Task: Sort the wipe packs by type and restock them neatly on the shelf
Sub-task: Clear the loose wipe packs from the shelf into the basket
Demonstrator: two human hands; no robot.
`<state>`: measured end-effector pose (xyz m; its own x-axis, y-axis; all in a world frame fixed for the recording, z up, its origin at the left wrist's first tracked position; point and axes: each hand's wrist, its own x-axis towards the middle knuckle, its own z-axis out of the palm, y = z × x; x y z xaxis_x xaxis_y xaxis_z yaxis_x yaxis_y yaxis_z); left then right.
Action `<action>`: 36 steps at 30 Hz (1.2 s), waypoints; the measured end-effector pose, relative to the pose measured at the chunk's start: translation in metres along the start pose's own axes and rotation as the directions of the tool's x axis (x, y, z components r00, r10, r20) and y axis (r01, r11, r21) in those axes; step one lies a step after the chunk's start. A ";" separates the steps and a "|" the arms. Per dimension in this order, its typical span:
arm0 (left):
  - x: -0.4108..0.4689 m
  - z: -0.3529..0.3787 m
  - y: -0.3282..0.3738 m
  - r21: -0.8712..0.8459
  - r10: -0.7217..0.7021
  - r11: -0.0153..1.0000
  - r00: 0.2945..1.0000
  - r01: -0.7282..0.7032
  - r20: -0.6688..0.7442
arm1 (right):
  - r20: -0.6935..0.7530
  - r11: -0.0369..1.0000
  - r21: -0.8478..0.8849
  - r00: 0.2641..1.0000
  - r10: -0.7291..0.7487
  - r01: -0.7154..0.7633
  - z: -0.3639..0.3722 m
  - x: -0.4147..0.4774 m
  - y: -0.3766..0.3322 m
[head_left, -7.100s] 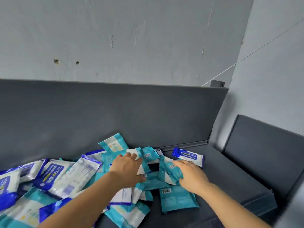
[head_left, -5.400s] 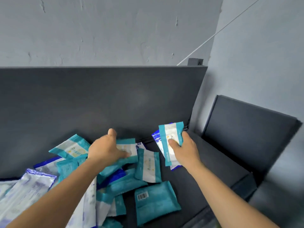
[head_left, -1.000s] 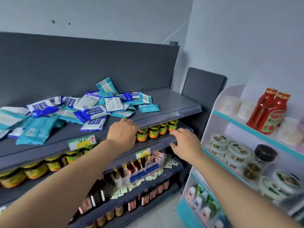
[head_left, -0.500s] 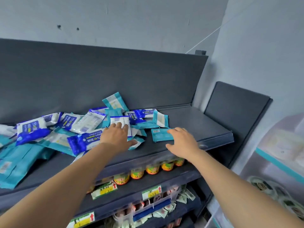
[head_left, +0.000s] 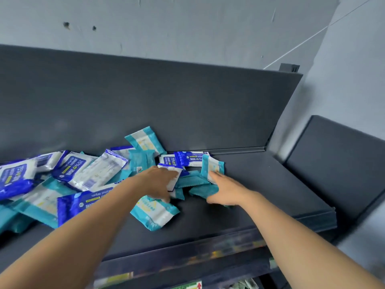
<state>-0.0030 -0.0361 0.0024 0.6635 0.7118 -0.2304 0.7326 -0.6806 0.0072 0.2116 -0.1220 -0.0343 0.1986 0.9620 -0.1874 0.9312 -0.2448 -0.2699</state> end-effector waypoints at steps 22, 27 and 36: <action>0.001 -0.019 -0.014 -0.531 -0.297 0.841 0.733 -0.103 -0.612 | -0.724 0.994 0.083 0.681 0.107 -0.068 0.011 -0.025 0.001; -0.014 -0.019 -0.006 -0.698 -0.347 0.638 0.689 -0.323 -0.636 | -0.811 0.965 0.261 0.538 0.230 -0.018 -0.001 -0.058 -0.030; -0.064 -0.002 0.025 -0.841 -0.173 0.221 0.829 -0.494 -0.532 | -0.840 0.921 0.390 0.403 0.364 -0.019 0.021 -0.152 -0.100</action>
<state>-0.0268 -0.0982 0.0191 0.5039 0.8001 0.3253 -0.0381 -0.3557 0.9338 0.0822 -0.2464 0.0017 0.6752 0.3998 0.6199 0.7348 -0.2906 -0.6129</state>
